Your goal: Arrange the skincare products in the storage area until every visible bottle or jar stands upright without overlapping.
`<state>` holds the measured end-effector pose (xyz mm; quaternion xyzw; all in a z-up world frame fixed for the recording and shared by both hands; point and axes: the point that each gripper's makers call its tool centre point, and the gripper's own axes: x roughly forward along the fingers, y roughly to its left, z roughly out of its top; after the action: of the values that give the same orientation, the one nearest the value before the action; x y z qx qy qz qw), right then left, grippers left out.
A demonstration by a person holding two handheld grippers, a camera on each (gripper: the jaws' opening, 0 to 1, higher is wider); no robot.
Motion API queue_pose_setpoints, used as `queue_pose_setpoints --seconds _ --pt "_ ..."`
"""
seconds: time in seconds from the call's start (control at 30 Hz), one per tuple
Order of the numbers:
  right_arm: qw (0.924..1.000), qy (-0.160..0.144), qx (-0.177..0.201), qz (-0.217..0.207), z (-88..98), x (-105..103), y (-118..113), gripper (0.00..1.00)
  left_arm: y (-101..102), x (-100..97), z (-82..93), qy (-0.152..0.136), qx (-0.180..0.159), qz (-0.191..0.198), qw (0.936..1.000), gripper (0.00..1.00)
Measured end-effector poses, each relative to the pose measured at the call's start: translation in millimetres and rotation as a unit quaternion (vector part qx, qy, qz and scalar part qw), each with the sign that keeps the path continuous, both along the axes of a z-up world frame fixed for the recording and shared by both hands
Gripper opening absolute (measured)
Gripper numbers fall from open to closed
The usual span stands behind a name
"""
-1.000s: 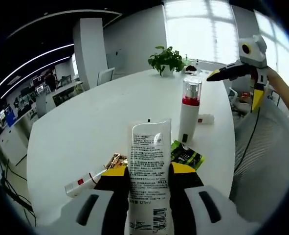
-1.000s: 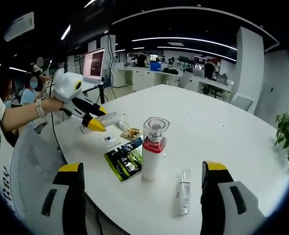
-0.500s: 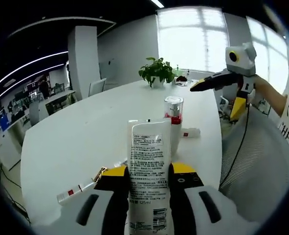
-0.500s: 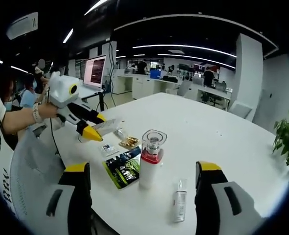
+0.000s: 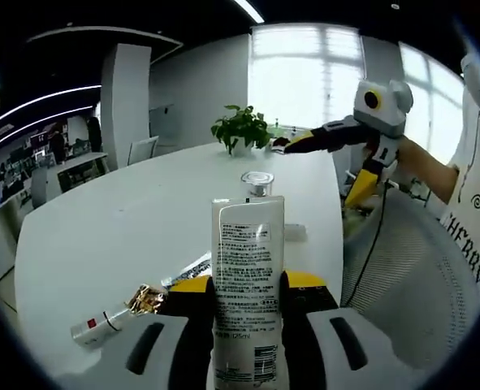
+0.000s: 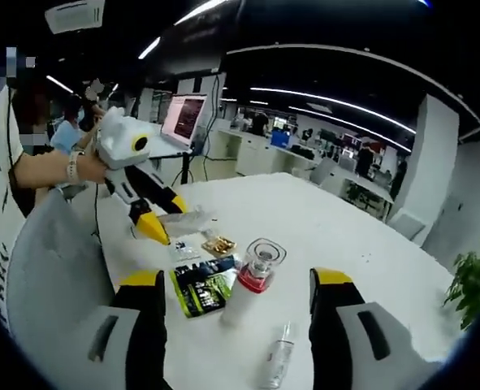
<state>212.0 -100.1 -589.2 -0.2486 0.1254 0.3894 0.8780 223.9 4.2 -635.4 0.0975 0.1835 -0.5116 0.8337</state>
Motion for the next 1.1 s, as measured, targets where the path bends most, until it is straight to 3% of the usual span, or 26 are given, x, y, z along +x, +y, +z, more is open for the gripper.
queue_pose_setpoints --seconds 0.37,0.57,0.73,1.1 --pt "0.9973 -0.034 -0.019 0.062 2.3 -4 18 0.52 -9 -13.9 -1.1 0.021 -0.014 -0.046 0.9986 0.29" --pt "0.9962 -0.030 -0.021 0.079 -2.9 -8 24 0.45 -24 -30.6 1.0 0.031 -0.025 -0.072 0.9966 0.29" --pt "0.9942 -0.042 -0.036 0.092 -5.9 -7 26 0.41 -26 -34.9 -4.2 0.044 -0.032 -0.097 0.9937 0.29" --pt "0.9907 -0.027 -0.031 0.129 -13.2 -10 32 0.35 -34 -43.6 -14.3 0.077 -0.043 -0.142 0.9860 0.29"
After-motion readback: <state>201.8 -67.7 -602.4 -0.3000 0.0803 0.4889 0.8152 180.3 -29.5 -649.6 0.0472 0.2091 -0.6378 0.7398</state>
